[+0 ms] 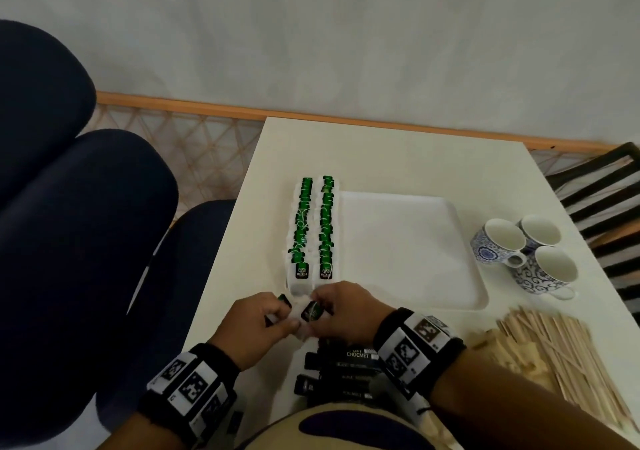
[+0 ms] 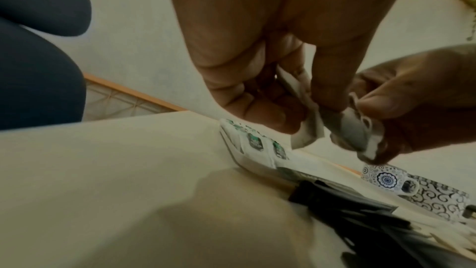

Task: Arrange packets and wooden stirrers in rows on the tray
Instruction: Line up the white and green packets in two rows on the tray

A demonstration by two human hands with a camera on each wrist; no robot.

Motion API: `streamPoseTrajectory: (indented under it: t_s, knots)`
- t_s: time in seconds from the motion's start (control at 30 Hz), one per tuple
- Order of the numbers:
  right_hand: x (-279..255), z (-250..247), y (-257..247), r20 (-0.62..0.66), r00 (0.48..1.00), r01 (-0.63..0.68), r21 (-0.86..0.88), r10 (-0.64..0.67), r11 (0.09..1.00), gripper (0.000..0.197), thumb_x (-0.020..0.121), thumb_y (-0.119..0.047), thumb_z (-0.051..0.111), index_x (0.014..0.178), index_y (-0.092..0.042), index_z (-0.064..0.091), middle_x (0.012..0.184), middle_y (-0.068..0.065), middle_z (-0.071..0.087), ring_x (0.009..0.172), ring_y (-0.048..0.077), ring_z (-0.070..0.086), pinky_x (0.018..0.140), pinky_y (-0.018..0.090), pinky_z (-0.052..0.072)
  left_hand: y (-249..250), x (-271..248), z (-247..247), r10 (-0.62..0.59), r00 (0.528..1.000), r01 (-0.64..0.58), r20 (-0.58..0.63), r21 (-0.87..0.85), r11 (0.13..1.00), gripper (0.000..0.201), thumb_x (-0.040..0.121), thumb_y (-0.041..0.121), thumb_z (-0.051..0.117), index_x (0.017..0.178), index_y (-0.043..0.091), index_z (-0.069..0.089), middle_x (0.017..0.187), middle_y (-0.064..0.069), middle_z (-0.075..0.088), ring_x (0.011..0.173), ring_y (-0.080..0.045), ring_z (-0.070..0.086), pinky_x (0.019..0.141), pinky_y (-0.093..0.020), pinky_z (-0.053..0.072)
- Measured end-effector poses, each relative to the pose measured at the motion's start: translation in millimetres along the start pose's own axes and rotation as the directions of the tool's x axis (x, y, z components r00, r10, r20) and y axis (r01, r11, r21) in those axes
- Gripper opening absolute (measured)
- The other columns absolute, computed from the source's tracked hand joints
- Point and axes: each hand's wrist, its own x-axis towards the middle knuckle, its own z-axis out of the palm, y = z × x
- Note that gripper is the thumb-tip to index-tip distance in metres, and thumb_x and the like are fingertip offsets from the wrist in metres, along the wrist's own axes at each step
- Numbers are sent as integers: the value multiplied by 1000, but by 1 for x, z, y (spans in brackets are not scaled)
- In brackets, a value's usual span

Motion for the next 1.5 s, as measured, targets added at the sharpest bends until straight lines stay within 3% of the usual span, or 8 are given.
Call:
streamPoseTrajectory:
  t_s: [0.17,0.33,0.57,0.83,1.1,1.3,1.4,1.5]
  knots:
    - [4,-11,21,-59,994,-88,120,95,989,29,83,-37,72,79,-10,64,75,4,62,69,13,55,68,29,46,4,11,8,-46,998,46,-44,-3,999,15,80,30,75,69,26,66,79,10,63,78,-2,58,67,-9,40]
    - [22,-22,43,-231,964,-128,49,136,991,23,91,-32,63,98,-10,62,97,6,67,92,25,61,79,32,48,2,24,2,-86,990,93,-112,61,994,22,78,15,74,67,24,58,78,8,59,75,-3,55,65,-17,40]
    - [38,-18,48,-158,978,-158,-105,140,982,22,94,-30,58,104,-12,66,104,7,67,98,24,60,81,27,48,-1,38,1,-70,992,77,-104,64,995,26,79,7,70,69,25,54,79,10,59,73,-1,54,63,-7,37]
    - [47,-14,53,-112,981,-175,-151,159,973,35,84,-38,70,64,-18,50,67,-1,49,75,21,54,67,27,42,-4,45,7,-73,993,78,-90,51,996,20,82,11,70,79,23,53,83,12,57,74,-2,53,64,-7,38]
    - [55,-4,54,-197,957,-234,-87,214,968,25,83,-35,68,103,-22,61,104,4,65,98,26,61,76,28,48,-6,45,5,-165,982,160,-87,-66,985,50,79,14,72,102,42,38,82,-7,65,70,-24,64,68,-41,55]
    - [44,-13,43,-400,908,-113,49,123,992,49,79,-48,73,110,-25,42,93,-8,49,84,12,52,71,23,39,-1,49,2,-153,979,128,-132,-176,976,52,81,11,73,110,39,40,66,0,52,55,-4,55,58,-15,46]
    - [46,-21,32,-298,952,-44,64,61,997,40,82,-50,69,109,-22,58,91,-6,60,83,12,57,71,23,44,1,56,3,-161,981,127,-104,-274,953,52,82,9,71,110,40,41,64,2,51,56,-12,51,66,-37,51]
    - [51,-19,29,-167,985,-37,-18,34,999,33,83,-49,67,85,-17,63,80,0,62,75,15,56,65,26,42,2,61,7,-146,985,114,-89,-296,948,50,82,6,70,111,36,42,61,9,52,53,-7,45,64,-32,45]
